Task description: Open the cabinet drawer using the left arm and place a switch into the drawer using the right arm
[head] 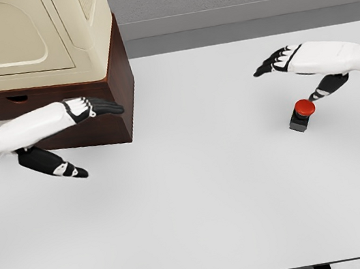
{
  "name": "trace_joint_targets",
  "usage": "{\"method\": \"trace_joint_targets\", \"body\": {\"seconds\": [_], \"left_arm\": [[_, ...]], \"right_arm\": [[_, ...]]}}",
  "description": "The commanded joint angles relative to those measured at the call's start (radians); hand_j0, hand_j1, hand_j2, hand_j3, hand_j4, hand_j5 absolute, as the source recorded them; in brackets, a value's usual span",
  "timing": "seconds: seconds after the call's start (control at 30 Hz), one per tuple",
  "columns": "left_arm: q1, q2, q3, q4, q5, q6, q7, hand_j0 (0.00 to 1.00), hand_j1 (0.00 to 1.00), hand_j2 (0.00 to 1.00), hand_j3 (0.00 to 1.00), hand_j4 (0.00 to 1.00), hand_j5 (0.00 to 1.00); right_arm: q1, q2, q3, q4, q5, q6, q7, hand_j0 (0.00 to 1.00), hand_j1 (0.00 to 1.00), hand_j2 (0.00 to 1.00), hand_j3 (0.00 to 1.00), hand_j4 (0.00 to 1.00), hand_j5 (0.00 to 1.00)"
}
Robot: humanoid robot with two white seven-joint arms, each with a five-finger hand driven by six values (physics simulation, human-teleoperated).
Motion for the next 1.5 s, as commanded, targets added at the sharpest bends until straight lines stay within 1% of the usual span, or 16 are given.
{"method": "trace_joint_targets", "body": {"seconds": [0.0,0.1,0.2,0.27,0.33,0.4,0.43,0.47,0.7,0.77,0.87,0.97,1.07,1.17,1.27,1.47], "left_arm": [[-0.002,0.011,0.031,0.0,0.008,0.001,0.004,1.0,1.0,1.0,1.0,1.0,1.0],[-0.008,0.011,0.037,0.0,0.001,0.001,0.004,1.0,1.0,1.0,1.0,1.0,1.0],[-0.008,0.057,0.112,0.0,0.0,0.001,0.138,1.0,1.0,1.0,1.0,1.0,1.0],[-0.009,0.057,0.117,-0.002,0.001,0.001,0.139,1.0,1.0,1.0,1.0,1.0,1.0],[-0.057,0.06,0.114,-0.002,0.006,0.001,0.13,1.0,1.0,1.0,1.0,1.0,1.0],[-0.058,0.065,0.103,-0.002,0.008,0.001,-0.012,1.0,1.0,1.0,1.0,1.0,1.0],[-0.057,0.082,0.1,-0.002,0.005,0.001,-0.153,1.0,1.0,1.0,1.0,1.0,1.0],[-0.058,0.097,0.1,-0.002,0.005,0.001,-0.235,1.0,1.0,1.0,1.0,1.0,1.0],[-0.06,0.12,0.107,0.0,0.038,0.001,-0.247,1.0,1.0,1.0,1.0,1.0,1.0],[-0.058,0.136,0.107,0.0,0.115,0.001,-0.244,1.0,1.0,1.0,1.0,1.0,1.0],[-0.064,0.154,0.112,0.0,0.124,0.001,-0.256,1.0,1.0,1.0,1.0,1.0,1.0],[-0.069,0.145,0.112,0.0,0.13,0.098,-0.306,1.0,1.0,1.0,1.0,1.0,1.0],[-0.072,0.148,0.111,0.0,0.175,0.14,-0.418,1.0,1.0,1.0,1.0,1.0,1.0],[-0.074,0.149,0.112,0.0,0.192,0.176,-0.418,1.0,1.0,1.0,1.0,1.0,1.0],[-0.078,0.151,0.114,0.001,0.19,0.18,-0.418,1.0,1.0,1.0,1.0,1.0,1.0],[-0.072,0.137,0.15,0.023,0.189,0.313,-0.418,1.0,1.0,1.0,1.0,1.0,1.0]], "right_arm": [[0.0,-0.001,0.0,0.006,-0.005,0.003,0.0,1.0,1.0,1.0,1.0,1.0,1.0],[0.0,-0.001,0.0,0.022,-0.007,0.003,0.0,1.0,1.0,1.0,1.0,1.0,1.0],[0.0,-0.018,-0.003,0.025,-0.007,0.003,0.0,1.0,1.0,1.0,1.0,1.0,1.0],[0.002,-0.019,-0.002,0.068,-0.01,0.003,0.0,1.0,1.0,1.0,1.0,1.0,1.0],[0.003,-0.018,-0.002,0.094,-0.008,0.003,0.0,1.0,1.0,1.0,1.0,1.0,1.0],[0.017,-0.019,-0.003,0.094,-0.011,0.003,0.0,1.0,1.0,1.0,1.0,1.0,1.0],[0.023,-0.018,-0.002,0.094,-0.011,0.003,0.0,1.0,1.0,1.0,1.0,1.0,1.0],[0.035,-0.019,-0.002,0.094,-0.008,0.003,0.0,1.0,1.0,1.0,1.0,1.0,1.0],[0.066,-0.018,0.014,0.092,-0.008,0.003,0.0,1.0,1.0,1.0,1.0,1.0,1.0],[0.063,-0.018,0.041,0.089,-0.008,0.003,0.0,1.0,1.0,1.0,1.0,1.0,1.0],[0.06,-0.018,0.064,0.088,-0.008,0.003,0.0,1.0,1.0,1.0,1.0,1.0,1.0],[0.055,-0.018,0.083,0.081,-0.007,0.003,0.0,1.0,1.0,1.0,1.0,1.0,1.0],[0.054,-0.035,0.083,0.042,-0.008,0.003,0.0,1.0,1.0,1.0,1.0,1.0,1.0],[0.052,-0.044,0.084,0.025,-0.008,0.003,0.0,0.99,0.99,0.99,0.99,0.99,0.99],[0.052,-0.044,0.086,0.025,-0.008,0.003,0.0,0.9,0.9,0.9,0.9,0.9,0.9],[0.051,-0.044,0.104,0.04,-0.008,0.003,0.0,0.83,0.83,0.83,0.83,0.83,0.83]]}}
